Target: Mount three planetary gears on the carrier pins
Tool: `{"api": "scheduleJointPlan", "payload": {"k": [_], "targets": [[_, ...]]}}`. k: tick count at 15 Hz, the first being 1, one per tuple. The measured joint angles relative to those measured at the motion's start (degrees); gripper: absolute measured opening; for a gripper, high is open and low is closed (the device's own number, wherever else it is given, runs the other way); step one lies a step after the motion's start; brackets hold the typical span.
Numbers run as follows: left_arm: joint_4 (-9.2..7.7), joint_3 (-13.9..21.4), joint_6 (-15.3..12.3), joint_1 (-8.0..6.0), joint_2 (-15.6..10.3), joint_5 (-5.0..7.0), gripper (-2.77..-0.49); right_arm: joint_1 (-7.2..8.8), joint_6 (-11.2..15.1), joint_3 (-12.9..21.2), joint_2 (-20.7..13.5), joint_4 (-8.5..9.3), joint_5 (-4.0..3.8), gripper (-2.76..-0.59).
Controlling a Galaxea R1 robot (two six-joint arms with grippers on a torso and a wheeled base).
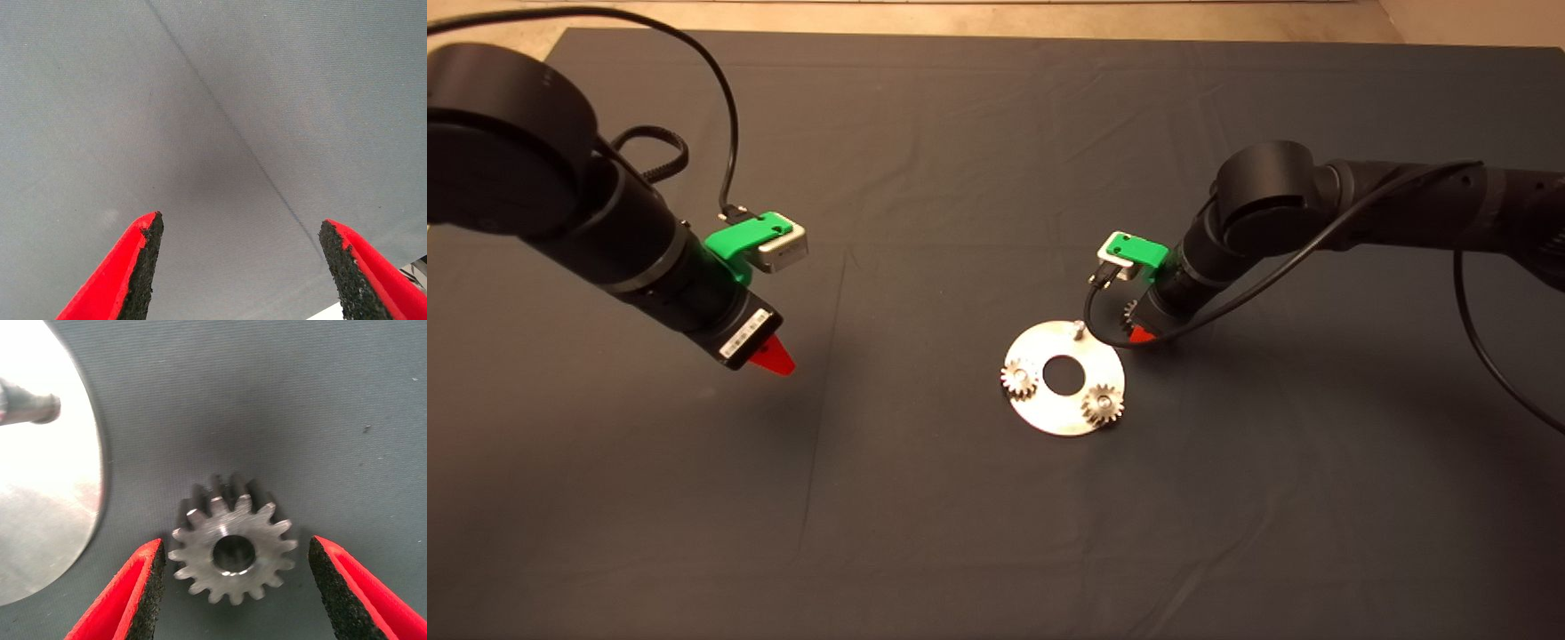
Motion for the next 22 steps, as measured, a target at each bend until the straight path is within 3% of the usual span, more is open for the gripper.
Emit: {"api": "scheduleJointPlan", "payload": {"k": [2,6,11,17,22], "targets": [[0.00,0.00,0.00,0.00,0.00,0.00,-1.62,0.00,-0.10,-0.62,0.00,0.00,0.06,-1.78],[0.00,0.00,0.00,0.00,0.00,0.02,-1.62,0.00,-0.09,-1.05,0.12,0.00,1.16,-1.78],[0.00,0.00,0.00,0.00,0.00,0.00,-1.62,0.00,-0.07,-1.23,0.67,0.00,1.28,-1.84],[-0.20,0.00,0.00,0.00,-0.01,0.00,-1.62,0.00,-0.02,-1.34,0.82,0.09,1.35,-2.19],[-0.22,0.00,0.00,-0.01,-0.06,0.00,-1.62,-0.01,-0.02,-1.36,0.76,0.20,1.41,-2.22]]}}
